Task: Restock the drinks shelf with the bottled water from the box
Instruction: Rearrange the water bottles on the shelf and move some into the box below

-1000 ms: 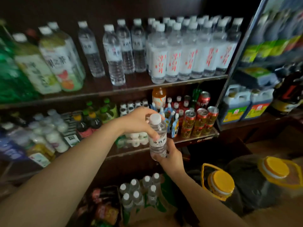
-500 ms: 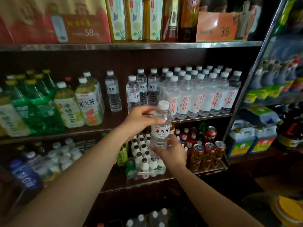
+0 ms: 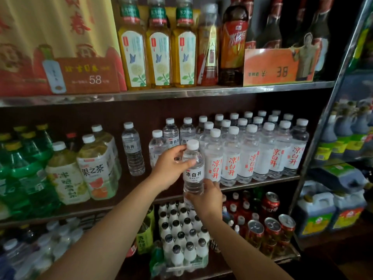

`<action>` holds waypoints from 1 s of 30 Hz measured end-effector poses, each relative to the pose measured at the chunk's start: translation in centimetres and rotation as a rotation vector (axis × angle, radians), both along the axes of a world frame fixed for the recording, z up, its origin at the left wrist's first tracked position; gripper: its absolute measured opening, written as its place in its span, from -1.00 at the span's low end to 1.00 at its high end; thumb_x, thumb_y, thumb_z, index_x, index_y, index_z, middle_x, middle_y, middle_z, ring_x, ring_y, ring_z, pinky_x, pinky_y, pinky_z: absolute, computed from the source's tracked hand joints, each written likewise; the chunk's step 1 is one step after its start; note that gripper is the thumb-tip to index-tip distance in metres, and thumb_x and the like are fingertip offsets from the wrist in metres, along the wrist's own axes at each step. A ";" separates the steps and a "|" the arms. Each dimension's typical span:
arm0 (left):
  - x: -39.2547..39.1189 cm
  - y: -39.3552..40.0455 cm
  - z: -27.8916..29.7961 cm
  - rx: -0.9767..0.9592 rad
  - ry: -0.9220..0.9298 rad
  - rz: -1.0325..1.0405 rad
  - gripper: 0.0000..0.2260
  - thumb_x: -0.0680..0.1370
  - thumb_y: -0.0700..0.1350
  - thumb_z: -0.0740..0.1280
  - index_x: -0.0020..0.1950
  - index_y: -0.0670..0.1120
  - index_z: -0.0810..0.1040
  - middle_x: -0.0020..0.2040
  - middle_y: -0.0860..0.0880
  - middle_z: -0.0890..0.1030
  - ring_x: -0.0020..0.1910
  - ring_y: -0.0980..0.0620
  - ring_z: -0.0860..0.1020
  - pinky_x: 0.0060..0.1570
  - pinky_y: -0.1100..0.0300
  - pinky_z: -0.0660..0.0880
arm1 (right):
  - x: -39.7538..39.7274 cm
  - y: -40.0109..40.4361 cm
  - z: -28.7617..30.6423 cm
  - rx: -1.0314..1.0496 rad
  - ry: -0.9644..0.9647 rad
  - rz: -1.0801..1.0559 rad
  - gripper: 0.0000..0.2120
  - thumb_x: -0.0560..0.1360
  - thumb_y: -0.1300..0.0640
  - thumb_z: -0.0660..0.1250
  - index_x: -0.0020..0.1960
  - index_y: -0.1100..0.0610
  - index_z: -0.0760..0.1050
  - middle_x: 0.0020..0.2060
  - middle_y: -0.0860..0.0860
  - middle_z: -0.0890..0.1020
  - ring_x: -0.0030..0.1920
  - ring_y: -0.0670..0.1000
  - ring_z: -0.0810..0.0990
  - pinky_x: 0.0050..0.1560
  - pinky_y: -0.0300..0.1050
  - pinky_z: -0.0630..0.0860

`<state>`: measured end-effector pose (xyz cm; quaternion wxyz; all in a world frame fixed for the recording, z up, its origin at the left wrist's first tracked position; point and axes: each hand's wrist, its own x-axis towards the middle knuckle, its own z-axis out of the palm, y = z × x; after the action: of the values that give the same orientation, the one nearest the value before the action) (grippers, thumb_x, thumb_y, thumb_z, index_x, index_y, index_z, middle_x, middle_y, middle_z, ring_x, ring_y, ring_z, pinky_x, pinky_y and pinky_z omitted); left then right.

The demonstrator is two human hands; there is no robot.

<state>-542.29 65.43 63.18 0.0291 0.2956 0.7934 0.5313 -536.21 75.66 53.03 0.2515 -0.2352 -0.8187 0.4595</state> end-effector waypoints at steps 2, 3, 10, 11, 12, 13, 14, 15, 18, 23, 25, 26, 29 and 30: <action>-1.4 0.8 -0.8 0.008 -0.027 0.014 -0.48 0.46 -0.12 0.45 0.39 -0.06 0.40 0.25 0.02 0.55 0.15 0.14 0.51 0.18 0.22 0.42 | -1.5 0.5 -0.5 0.006 -0.020 -0.007 -0.47 0.31 0.06 0.55 0.23 0.12 0.48 0.13 0.01 0.47 0.09 -0.02 0.49 0.13 -0.18 0.43; -2.0 1.2 -1.1 0.016 -0.030 0.020 -0.48 0.46 -0.12 0.45 0.39 -0.05 0.41 0.25 0.01 0.55 0.17 0.12 0.52 0.23 0.15 0.44 | -2.1 0.6 -0.7 0.016 -0.022 -0.009 -0.47 0.32 0.05 0.55 0.23 0.12 0.47 0.13 0.00 0.46 0.10 -0.01 0.49 0.11 -0.20 0.42; -5.5 2.8 -1.9 0.025 0.012 0.128 -0.55 0.37 -0.11 0.53 0.18 0.11 0.47 -0.05 0.23 0.55 -0.05 0.32 0.52 0.02 0.23 0.49 | -4.8 0.6 -1.5 0.205 0.004 -0.092 -0.58 0.34 -0.02 0.52 0.00 0.07 0.34 -0.01 -0.04 0.49 -0.05 0.00 0.51 -0.20 -0.19 0.37; -5.8 3.0 -2.0 0.027 0.024 0.140 -0.55 0.36 -0.10 0.53 0.17 0.12 0.47 -0.06 0.24 0.56 -0.06 0.32 0.52 0.03 0.24 0.50 | -5.1 0.4 -1.8 0.293 0.023 -0.096 -0.62 0.35 -0.01 0.51 -0.05 0.09 0.35 -0.05 -0.03 0.48 -0.09 0.02 0.50 -0.23 -0.18 0.36; -6.1 3.2 -2.1 0.029 0.029 0.153 -0.56 0.36 -0.10 0.54 0.16 0.12 0.47 -0.06 0.23 0.57 -0.05 0.30 0.54 0.05 0.21 0.53 | -5.2 0.0 -2.2 0.357 0.038 -0.091 -0.67 0.38 0.01 0.49 -0.07 0.10 0.37 -0.08 -0.02 0.49 -0.12 0.04 0.52 -0.26 -0.16 0.36; -6.5 3.5 -2.3 0.033 0.035 0.164 -0.57 0.36 -0.10 0.53 0.16 0.12 0.47 -0.06 0.22 0.58 -0.04 0.27 0.56 0.07 0.17 0.55 | -5.3 -0.2 -2.4 0.377 0.039 -0.071 -0.72 0.42 0.01 0.45 -0.07 0.11 0.39 -0.12 -0.01 0.52 -0.14 0.06 0.55 -0.27 -0.14 0.34; -6.8 3.8 -2.3 0.029 0.042 0.172 -0.57 0.37 -0.09 0.53 0.17 0.11 0.48 -0.04 0.20 0.60 -0.03 0.24 0.58 0.09 0.12 0.56 | -5.4 -0.5 -2.5 0.359 0.032 -0.046 -0.76 0.47 0.00 0.40 -0.04 0.11 0.40 -0.13 -0.01 0.56 -0.14 0.07 0.57 -0.26 -0.14 0.32; -7.2 4.0 -2.3 0.025 0.048 0.177 -0.57 0.38 -0.09 0.52 0.18 0.11 0.48 -0.03 0.17 0.61 -0.01 0.21 0.59 0.10 0.09 0.56 | -5.4 -0.7 -2.6 0.328 0.014 -0.022 -0.78 0.51 -0.01 0.35 0.00 0.10 0.41 -0.13 -0.02 0.58 -0.12 0.05 0.58 -0.24 -0.14 0.30; -8.2 4.7 -2.2 0.029 0.060 0.183 -0.59 0.39 -0.09 0.51 0.18 0.09 0.47 0.01 0.13 0.62 0.04 0.16 0.59 0.08 0.15 0.56 | -6.3 -0.5 -3.2 0.207 0.057 0.023 -0.84 0.54 0.05 0.30 0.06 0.07 0.40 -0.11 -0.04 0.59 -0.10 0.01 0.58 -0.20 -0.14 0.37; -9.4 6.1 -2.1 0.047 0.062 0.197 -0.54 0.38 -0.07 0.52 0.22 0.06 0.45 0.00 0.20 0.53 -0.01 0.23 0.53 -0.01 0.29 0.47 | -8.7 1.0 -3.8 -0.058 0.098 0.133 -0.74 0.50 0.23 0.30 0.16 0.06 0.39 0.04 -0.05 0.57 0.04 -0.05 0.54 0.08 -0.14 0.49; -10.0 6.7 -2.1 0.064 0.050 0.194 -0.52 0.39 -0.08 0.51 0.26 0.05 0.45 -0.03 0.25 0.51 -0.02 0.26 0.52 -0.01 0.32 0.45 | -9.7 1.4 -3.9 -0.092 0.109 0.159 -0.72 0.49 0.27 0.29 0.16 0.07 0.39 0.06 -0.04 0.54 0.06 -0.06 0.52 0.13 -0.16 0.48; -10.3 6.9 -2.0 0.066 0.046 0.196 -0.51 0.40 -0.08 0.51 0.29 0.03 0.45 -0.03 0.27 0.51 -0.04 0.30 0.51 -0.03 0.37 0.44 | -10.2 1.7 -4.0 -0.093 0.119 0.164 -0.74 0.49 0.29 0.28 0.14 0.08 0.39 0.04 -0.02 0.54 0.05 -0.05 0.52 0.13 -0.13 0.48; -11.3 7.4 -2.4 0.069 0.040 0.224 -0.45 0.41 -0.03 0.50 0.37 0.04 0.42 0.22 0.08 0.54 0.10 0.12 0.55 0.15 0.19 0.50 | -11.3 2.2 -4.1 -0.089 0.127 0.185 -0.74 0.47 0.33 0.25 0.10 0.07 0.39 0.01 0.01 0.53 0.03 -0.02 0.52 0.09 -0.15 0.47; -11.4 7.4 -2.5 0.067 0.041 0.232 -0.43 0.40 0.00 0.50 0.38 0.07 0.41 0.28 0.03 0.51 0.15 0.06 0.55 0.20 0.11 0.50 | -11.5 2.3 -4.1 -0.094 0.129 0.188 -0.73 0.47 0.35 0.24 0.08 0.06 0.38 0.00 0.01 0.54 0.01 -0.02 0.52 0.07 -0.16 0.47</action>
<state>-553.69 72.86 60.63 -0.0589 0.2135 0.8045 0.5512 -547.74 77.98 48.90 0.2483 -0.1389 -0.7968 0.5331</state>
